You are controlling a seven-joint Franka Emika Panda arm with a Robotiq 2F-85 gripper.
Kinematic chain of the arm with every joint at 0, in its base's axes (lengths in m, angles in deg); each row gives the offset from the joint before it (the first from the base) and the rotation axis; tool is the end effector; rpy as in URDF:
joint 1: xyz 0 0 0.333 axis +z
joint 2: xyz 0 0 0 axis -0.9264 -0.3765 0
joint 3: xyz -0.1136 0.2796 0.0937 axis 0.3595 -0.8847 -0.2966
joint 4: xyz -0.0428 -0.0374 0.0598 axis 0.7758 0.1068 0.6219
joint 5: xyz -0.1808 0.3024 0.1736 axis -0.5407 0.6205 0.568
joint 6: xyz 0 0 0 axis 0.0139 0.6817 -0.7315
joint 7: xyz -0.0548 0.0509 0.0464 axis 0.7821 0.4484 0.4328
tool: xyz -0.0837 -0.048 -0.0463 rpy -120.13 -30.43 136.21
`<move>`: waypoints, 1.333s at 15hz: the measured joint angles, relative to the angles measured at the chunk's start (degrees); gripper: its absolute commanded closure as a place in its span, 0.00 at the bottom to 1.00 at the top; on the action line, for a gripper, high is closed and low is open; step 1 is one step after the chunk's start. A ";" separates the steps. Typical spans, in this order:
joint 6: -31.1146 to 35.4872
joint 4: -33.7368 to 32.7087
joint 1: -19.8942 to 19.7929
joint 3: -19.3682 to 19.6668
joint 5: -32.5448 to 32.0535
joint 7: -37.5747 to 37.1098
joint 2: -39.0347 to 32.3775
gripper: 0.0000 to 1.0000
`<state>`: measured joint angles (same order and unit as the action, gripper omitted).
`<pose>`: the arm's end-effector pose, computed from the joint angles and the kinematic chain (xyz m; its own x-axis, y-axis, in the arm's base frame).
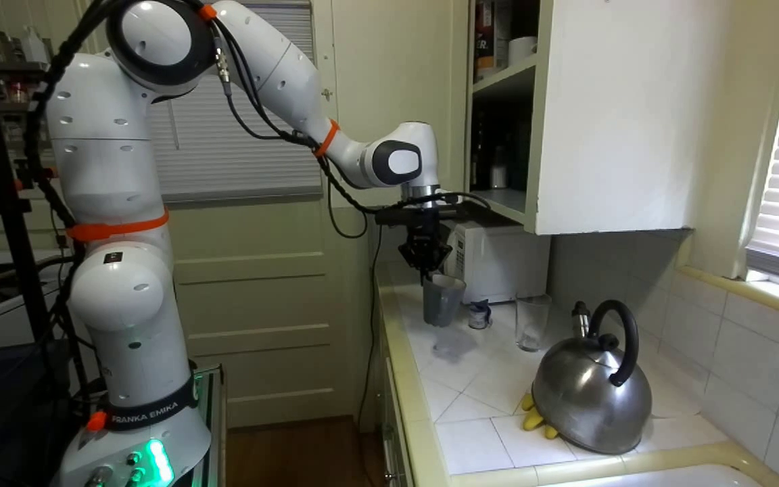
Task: Remove the grey mug from the middle shelf of the cabinet and put it on the counter
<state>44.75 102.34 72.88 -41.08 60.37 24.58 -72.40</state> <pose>0.5302 0.0468 0.3867 0.8366 0.5478 -0.0039 0.5443 -0.8305 0.1179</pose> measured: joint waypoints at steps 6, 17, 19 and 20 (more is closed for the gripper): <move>9.75 -0.76 -1.48 0.10 -1.20 -8.81 -8.96 0.98; 23.36 -5.17 -2.39 1.53 -3.36 -13.83 -17.79 0.98; 23.96 -5.78 -2.63 1.62 -4.13 -13.56 -18.33 0.98; 24.35 -5.95 -2.70 1.73 -4.67 -13.52 -18.60 0.98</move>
<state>69.10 96.39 70.18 -39.35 55.70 11.06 -90.99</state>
